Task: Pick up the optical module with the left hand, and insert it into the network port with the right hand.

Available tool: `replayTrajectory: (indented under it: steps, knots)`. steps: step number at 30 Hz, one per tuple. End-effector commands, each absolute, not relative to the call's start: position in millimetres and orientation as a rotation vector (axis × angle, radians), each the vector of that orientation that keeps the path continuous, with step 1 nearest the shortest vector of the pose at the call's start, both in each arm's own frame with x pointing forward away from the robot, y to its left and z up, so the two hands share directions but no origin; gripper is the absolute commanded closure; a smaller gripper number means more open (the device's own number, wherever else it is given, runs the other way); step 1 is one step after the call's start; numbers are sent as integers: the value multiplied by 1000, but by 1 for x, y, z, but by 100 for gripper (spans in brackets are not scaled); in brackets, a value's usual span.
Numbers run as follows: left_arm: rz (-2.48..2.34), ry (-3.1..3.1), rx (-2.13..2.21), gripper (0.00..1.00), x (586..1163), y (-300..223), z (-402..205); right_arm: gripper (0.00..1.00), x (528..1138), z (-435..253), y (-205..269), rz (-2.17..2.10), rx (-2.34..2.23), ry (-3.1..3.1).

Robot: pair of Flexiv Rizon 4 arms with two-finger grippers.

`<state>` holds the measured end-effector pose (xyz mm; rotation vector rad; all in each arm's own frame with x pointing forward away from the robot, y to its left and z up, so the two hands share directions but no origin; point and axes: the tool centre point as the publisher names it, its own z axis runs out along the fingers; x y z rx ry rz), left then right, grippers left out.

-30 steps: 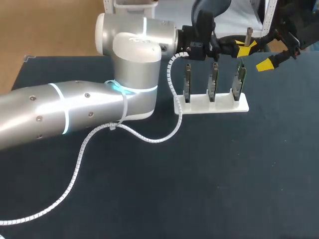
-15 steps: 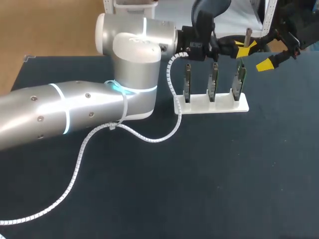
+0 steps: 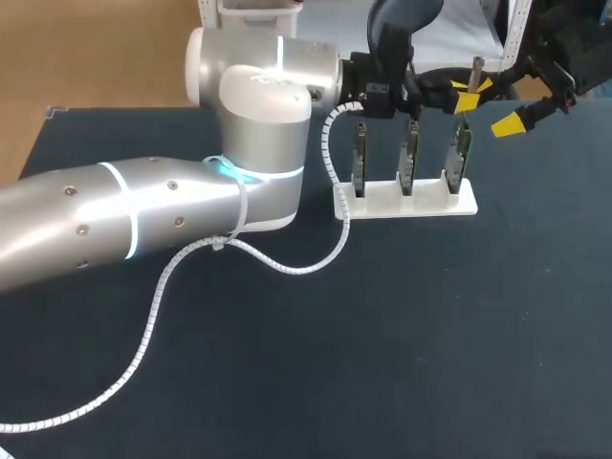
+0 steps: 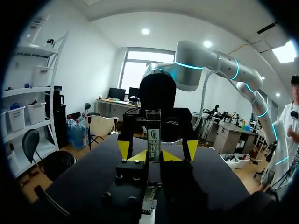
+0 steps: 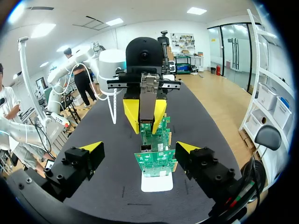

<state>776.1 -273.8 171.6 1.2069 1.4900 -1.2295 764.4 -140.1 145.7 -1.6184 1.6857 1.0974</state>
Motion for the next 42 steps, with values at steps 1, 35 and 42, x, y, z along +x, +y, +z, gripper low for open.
replayTrajectory:
  steps: [1,35,42]
  knots:
    - [-1236,1487,1212,100,779,-277,170,0,768,145,-140,1105,-1622,1683]
    - [-1228,1502,1216,100,777,-276,167,0,768,145,-140,1105,-1622,1683]
    - [-1228,1502,1216,100,777,-276,167,0,779,153,-147,1049,-1594,1709]
